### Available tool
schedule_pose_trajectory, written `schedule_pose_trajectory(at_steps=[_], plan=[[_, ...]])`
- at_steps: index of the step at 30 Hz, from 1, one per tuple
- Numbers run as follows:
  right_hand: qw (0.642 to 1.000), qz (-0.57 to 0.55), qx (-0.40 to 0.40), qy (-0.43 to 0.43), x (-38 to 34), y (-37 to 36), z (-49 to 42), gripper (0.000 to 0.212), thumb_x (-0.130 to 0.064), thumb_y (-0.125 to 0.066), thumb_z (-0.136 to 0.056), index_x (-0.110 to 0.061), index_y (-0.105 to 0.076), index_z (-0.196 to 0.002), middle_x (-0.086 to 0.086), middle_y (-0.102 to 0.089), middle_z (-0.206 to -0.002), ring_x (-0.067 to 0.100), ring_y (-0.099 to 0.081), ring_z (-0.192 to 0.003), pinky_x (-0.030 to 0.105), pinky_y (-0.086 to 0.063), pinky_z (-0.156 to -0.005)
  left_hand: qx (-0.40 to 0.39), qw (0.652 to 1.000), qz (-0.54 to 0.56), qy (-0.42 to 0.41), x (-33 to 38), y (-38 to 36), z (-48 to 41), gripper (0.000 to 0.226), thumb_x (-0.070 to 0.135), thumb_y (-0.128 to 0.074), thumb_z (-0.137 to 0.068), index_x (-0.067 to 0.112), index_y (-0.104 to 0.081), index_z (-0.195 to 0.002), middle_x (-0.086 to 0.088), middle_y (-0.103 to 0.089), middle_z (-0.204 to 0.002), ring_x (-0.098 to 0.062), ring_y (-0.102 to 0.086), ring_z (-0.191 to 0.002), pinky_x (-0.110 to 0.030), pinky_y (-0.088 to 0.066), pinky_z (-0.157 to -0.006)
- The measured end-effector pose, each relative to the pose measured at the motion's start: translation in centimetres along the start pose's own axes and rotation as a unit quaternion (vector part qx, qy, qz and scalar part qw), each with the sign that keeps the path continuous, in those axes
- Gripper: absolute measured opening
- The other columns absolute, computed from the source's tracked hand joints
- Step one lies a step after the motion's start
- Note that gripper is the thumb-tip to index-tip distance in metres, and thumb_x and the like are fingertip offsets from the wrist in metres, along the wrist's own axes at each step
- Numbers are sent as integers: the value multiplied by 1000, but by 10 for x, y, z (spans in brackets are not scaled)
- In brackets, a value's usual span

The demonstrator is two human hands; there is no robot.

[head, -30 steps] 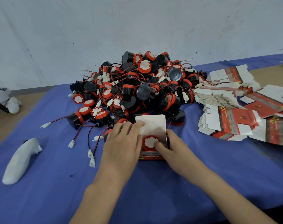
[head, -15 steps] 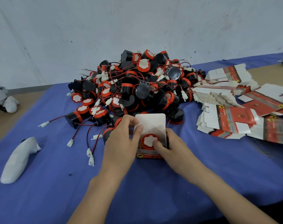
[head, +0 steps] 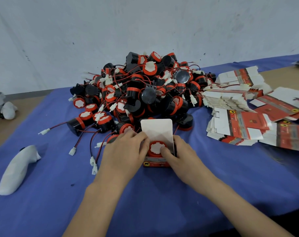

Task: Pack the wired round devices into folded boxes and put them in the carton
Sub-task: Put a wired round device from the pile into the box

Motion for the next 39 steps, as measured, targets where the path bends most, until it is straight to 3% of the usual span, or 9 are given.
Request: schedule_pose_trajectory(at_steps=[5, 10, 14, 17, 20, 24, 28, 34, 39], plan=[[1000, 9, 2, 1, -2, 0, 1, 19, -41, -49, -100, -25, -53, -108, -2, -62, -105, 21, -56, -102, 47, -46, -95, -22, 1000, 11, 3, -2, -1, 0, 23, 35, -39, -99, 34, -61, -105, 11, -58, -104, -10, -59, -89, -35, -52, -60], [1000, 26, 1, 1, -4, 0, 3, 16, -35, -47, -102, -21, -52, -107, 0, -60, -105, 23, -54, -101, 48, -45, -95, -34, 998, -61, -2, 5, 4, 0, 33, 34, -37, -94, 40, -67, -105, 10, -55, -83, -6, -46, -81, -26, -22, -45], [999, 39, 3, 4, -4, 0, 4, 12, -34, -46, -102, -23, -50, -107, -2, -58, -103, 22, -52, -100, 47, -44, -94, -47, 995, -91, -6, 7, 8, 0, 38, 34, -36, -92, 47, -67, -109, 8, -47, -73, -8, -36, -75, -26, -17, -45], [999, 33, 4, 7, -4, -1, 4, 15, -35, -45, -102, -27, -51, -112, -6, -58, -106, 18, -52, -102, 46, -44, -96, -53, 996, -72, 3, 7, 7, -3, 38, 34, -33, -92, 40, -68, -106, 10, -56, -83, -6, -48, -79, -26, -22, -46], [1000, 24, 9, 8, -3, -1, 4, 14, -37, -46, -100, -31, -51, -112, -10, -57, -103, 13, -52, -100, 44, -45, -95, -52, 997, -58, 8, 11, 1, -10, 30, 32, -36, -94, 32, -65, -102, 10, -63, -95, -10, -56, -92, -30, -41, -56], [1000, 19, 13, 7, -3, -2, 3, 15, -38, -45, -100, -29, -52, -110, -9, -58, -102, 16, -54, -98, 46, -46, -93, -59, 995, 61, 49, 11, -6, -9, 14, 34, -42, -99, 27, -52, -92, 11, -56, -80, -13, -56, -76, -35, -44, -59], [1000, 24, 10, 12, -2, -1, 4, 13, -37, -43, -103, -31, -50, -110, -9, -59, -104, 15, -55, -98, 45, -47, -92, -139, 973, 168, 69, -3, -3, -6, 10, 28, -44, -101, 32, -51, -96, 10, -61, -78, -11, -59, -71, -44, -53, -67], [1000, 24, 15, 5, -1, -4, 5, 16, -39, -37, -103, -35, -50, -111, -13, -59, -107, 9, -52, -101, 43, -43, -96, -156, 974, 154, 50, -4, 2, -4, 6, 32, -49, -99, 36, -51, -95, 13, -63, -86, -9, -61, -78, -45, -55, -74], [999, 20, 22, -14, -2, -5, 3, 26, -57, -51, -97, -38, -51, -115, -18, -60, -110, 8, -55, -107, 41, -45, -100, -188, 971, 143, 49, -5, 7, -10, 21, 32, -49, -99, 44, -61, -112, 22, -61, -91, -2, -59, -83, -39, -55, -75]])
Point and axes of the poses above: each hand's wrist, its own z-axis away from the middle knuckle, its own y-axis out of the back of the hand, x = y × z, the point moved 1 cm from there along -z, towards the middle knuckle
